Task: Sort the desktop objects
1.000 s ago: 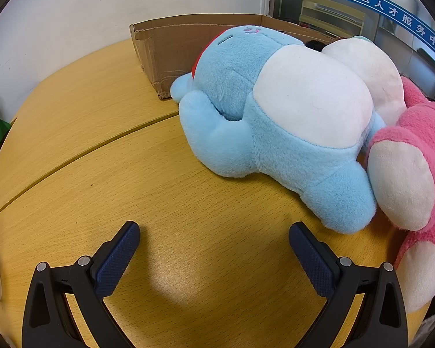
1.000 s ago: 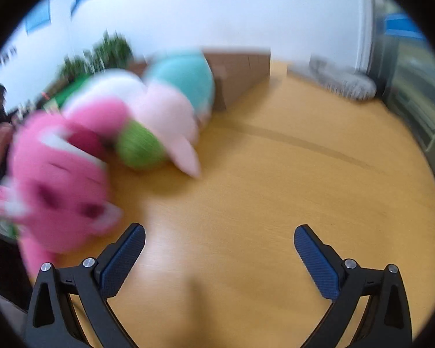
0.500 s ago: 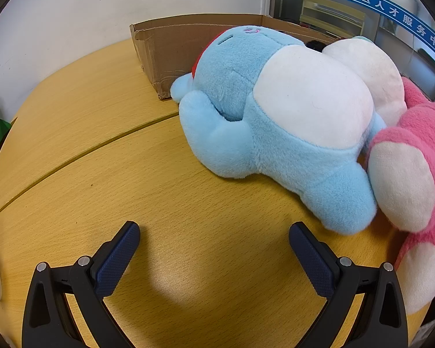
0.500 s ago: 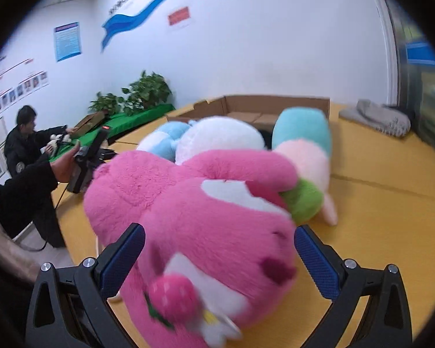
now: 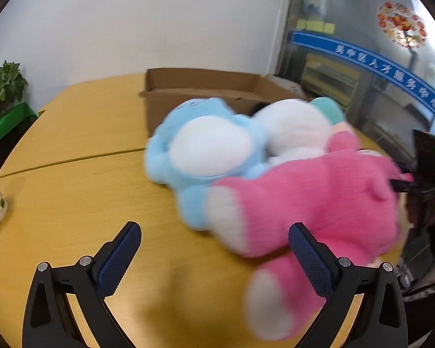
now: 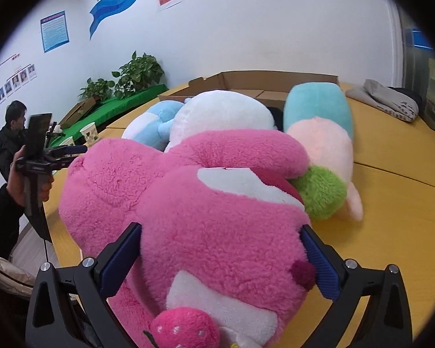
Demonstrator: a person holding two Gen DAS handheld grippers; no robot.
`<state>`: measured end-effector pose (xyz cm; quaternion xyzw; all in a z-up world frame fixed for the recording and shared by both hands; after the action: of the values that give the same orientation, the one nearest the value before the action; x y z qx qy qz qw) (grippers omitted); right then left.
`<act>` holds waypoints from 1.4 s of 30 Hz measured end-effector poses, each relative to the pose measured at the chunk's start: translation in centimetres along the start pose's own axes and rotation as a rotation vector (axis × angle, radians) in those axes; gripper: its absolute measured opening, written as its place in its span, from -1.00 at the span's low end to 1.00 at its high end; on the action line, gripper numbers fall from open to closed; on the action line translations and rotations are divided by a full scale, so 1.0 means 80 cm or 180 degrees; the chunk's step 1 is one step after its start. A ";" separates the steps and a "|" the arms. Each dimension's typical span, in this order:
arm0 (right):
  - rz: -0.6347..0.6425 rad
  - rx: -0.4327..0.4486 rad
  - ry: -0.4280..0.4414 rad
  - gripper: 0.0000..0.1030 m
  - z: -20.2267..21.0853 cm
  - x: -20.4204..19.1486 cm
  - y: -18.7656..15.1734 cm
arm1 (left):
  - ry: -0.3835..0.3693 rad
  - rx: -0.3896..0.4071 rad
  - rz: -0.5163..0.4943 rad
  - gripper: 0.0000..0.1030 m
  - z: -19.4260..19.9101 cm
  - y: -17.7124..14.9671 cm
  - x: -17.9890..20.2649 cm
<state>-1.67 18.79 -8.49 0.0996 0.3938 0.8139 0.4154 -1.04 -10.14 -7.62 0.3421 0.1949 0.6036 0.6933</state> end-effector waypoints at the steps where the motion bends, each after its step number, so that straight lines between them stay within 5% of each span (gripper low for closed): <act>1: -0.0002 0.0008 0.0006 1.00 -0.002 -0.001 0.002 | 0.0013 -0.0002 -0.0036 1.00 -0.002 0.000 0.012; 5: -0.0059 0.0057 0.0002 1.00 0.002 0.002 0.003 | -0.0070 -0.0048 -0.0051 1.00 -0.017 -0.004 0.047; 15: -0.0284 0.0055 -0.0095 1.00 0.027 0.009 -0.008 | -0.0213 -0.0033 0.0247 1.00 -0.029 -0.008 0.050; 28: -0.0213 0.0108 -0.0251 1.00 0.055 0.010 -0.009 | -0.0519 0.0192 0.0135 1.00 0.029 -0.018 0.072; 34: -0.0392 0.0057 -0.0151 1.00 0.043 0.017 -0.027 | -0.0625 -0.0044 0.0258 0.99 0.005 -0.041 0.070; 42: -0.0583 0.0209 0.0010 0.46 0.035 0.023 -0.022 | -0.0580 -0.0222 0.0657 -0.08 -0.008 -0.062 0.039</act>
<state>-0.40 22.37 -8.18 0.0755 0.4284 0.7594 0.4839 2.61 -7.12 -11.12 0.3894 0.0739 0.6445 0.6538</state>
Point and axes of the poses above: each gripper's, at about its wrist camera, not at the fingertips, and z roughly against the way its jaws point, x to its right, y to its top, the point moved 10 cm from there along -z, roughly the way its jaws point, and after that the axes turned 4 degrees about -x, right-handed, at the moved point
